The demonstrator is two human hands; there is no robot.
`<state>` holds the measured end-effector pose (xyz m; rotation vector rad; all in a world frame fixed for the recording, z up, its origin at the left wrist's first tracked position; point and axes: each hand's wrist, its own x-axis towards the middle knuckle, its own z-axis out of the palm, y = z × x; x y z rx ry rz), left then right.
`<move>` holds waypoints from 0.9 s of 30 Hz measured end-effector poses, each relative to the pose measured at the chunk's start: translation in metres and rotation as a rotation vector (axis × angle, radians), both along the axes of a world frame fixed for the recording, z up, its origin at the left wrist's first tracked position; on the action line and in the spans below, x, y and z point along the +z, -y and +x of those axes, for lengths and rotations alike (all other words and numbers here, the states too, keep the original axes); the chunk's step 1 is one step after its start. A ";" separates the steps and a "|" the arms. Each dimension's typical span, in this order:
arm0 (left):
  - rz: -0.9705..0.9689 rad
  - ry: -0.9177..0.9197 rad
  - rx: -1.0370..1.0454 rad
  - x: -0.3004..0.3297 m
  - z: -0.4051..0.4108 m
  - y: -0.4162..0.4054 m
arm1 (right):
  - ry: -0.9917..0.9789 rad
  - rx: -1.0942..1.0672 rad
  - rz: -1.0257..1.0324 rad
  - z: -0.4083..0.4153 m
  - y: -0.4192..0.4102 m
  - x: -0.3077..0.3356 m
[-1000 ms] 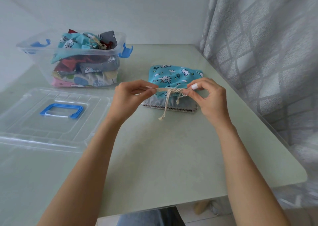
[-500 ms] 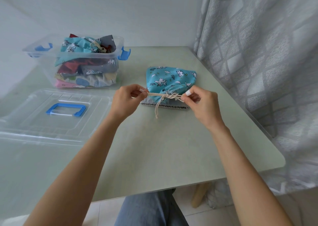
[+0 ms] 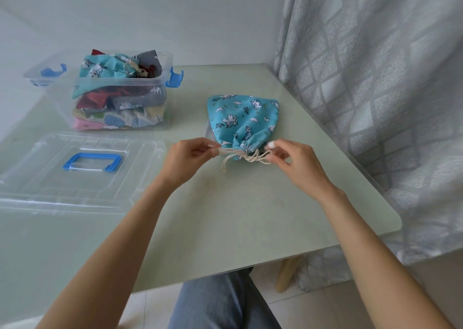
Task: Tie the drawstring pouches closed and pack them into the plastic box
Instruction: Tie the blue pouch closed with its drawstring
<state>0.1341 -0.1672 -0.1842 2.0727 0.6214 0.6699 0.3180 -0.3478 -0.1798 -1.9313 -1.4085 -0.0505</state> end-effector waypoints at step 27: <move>0.072 -0.336 0.211 -0.001 0.150 -0.128 | -0.161 -0.140 -0.493 0.164 -0.186 0.015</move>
